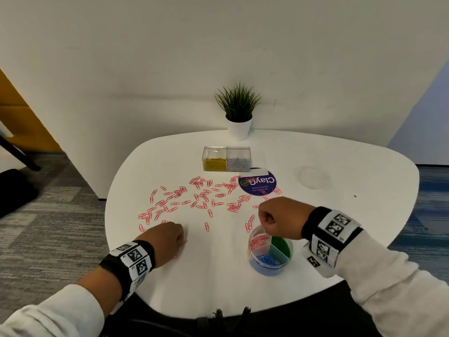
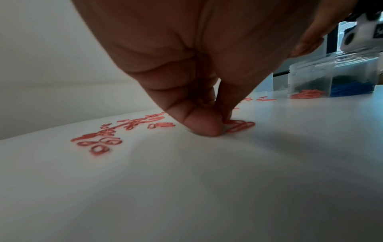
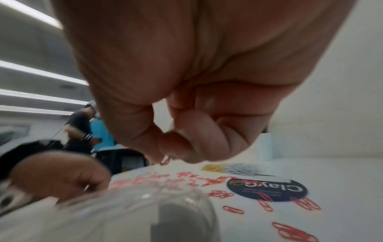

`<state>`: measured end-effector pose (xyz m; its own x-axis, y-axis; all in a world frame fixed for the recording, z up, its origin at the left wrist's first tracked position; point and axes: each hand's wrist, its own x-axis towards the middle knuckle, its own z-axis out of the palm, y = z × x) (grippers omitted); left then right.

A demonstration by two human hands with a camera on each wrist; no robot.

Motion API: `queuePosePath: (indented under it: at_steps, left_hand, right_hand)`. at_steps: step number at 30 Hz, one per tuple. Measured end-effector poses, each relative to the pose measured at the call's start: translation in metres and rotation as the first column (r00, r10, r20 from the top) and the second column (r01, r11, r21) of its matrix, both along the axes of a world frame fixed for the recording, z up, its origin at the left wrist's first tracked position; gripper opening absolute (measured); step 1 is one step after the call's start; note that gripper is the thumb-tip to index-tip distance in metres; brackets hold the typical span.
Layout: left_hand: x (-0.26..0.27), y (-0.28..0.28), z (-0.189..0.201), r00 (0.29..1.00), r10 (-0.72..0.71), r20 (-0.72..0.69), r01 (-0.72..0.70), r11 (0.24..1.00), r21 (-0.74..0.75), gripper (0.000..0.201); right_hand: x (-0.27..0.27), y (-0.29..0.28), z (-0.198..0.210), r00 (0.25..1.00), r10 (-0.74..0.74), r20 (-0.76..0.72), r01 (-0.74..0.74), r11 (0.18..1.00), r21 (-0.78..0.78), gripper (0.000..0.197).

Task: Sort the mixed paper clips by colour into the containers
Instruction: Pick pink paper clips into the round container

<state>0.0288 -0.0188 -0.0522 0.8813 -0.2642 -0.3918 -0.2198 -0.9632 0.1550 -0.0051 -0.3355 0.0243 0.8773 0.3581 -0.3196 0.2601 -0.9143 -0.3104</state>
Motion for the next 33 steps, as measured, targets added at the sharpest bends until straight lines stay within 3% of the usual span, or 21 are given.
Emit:
queuePosePath:
  at_steps: [5, 9, 14, 17, 19, 23, 27, 30, 33]
  left_hand:
    - [-0.004, 0.001, 0.006, 0.999, -0.012, 0.037, 0.014, 0.998, -0.060, 0.020]
    - [-0.009, -0.014, 0.025, 0.986, -0.076, 0.149, 0.103, 0.979, -0.176, 0.018]
    - [-0.015, -0.053, 0.050, 0.974, -0.087, 0.211, 0.167, 0.902, -0.399, 0.017]
    - [-0.015, -0.083, 0.051, 0.983, -0.030, 0.180, 0.126, 0.826, -0.550, 0.015]
    - [-0.016, -0.105, 0.050, 0.982, -0.018, 0.186, 0.127, 0.793, -0.595, 0.011]
    - [-0.022, -0.129, 0.041, 0.971, -0.171, 0.169, 0.237, 0.802, -0.549, 0.004]
    - [-0.030, -0.120, 0.036, 0.870, -0.427, 0.248, 0.482, 0.844, -0.237, 0.021]
    - [-0.025, -0.097, 0.040, 0.868, -0.424, 0.258, 0.488, 0.824, -0.287, 0.025]
    - [-0.007, -0.059, 0.048, 0.926, -0.280, 0.253, 0.348, 0.893, -0.287, 0.024]
  right_hand:
    - [-0.004, 0.013, -0.009, 0.992, 0.117, 0.053, -0.106, 0.978, -0.181, 0.014]
    - [-0.004, 0.013, -0.007, 0.988, 0.128, 0.088, -0.110, 0.976, -0.189, 0.025]
    - [0.002, -0.005, -0.002, 0.994, -0.054, 0.094, 0.052, 0.998, 0.020, 0.020]
    - [0.004, -0.018, -0.009, 0.989, -0.144, 0.017, 0.145, 0.987, -0.063, 0.024]
    - [0.002, -0.019, -0.014, 0.984, -0.177, -0.009, 0.176, 0.981, -0.079, 0.016]
    - [0.000, -0.006, -0.014, 0.978, -0.197, -0.062, 0.199, 0.980, 0.019, 0.005]
    - [0.004, -0.010, -0.017, 0.937, -0.267, -0.228, 0.311, 0.932, 0.188, 0.006]
    - [0.019, -0.022, -0.029, 0.966, -0.257, -0.040, 0.260, 0.962, 0.085, 0.013]
    - [0.033, -0.013, -0.047, 0.986, -0.158, 0.057, 0.158, 0.987, 0.002, 0.028]
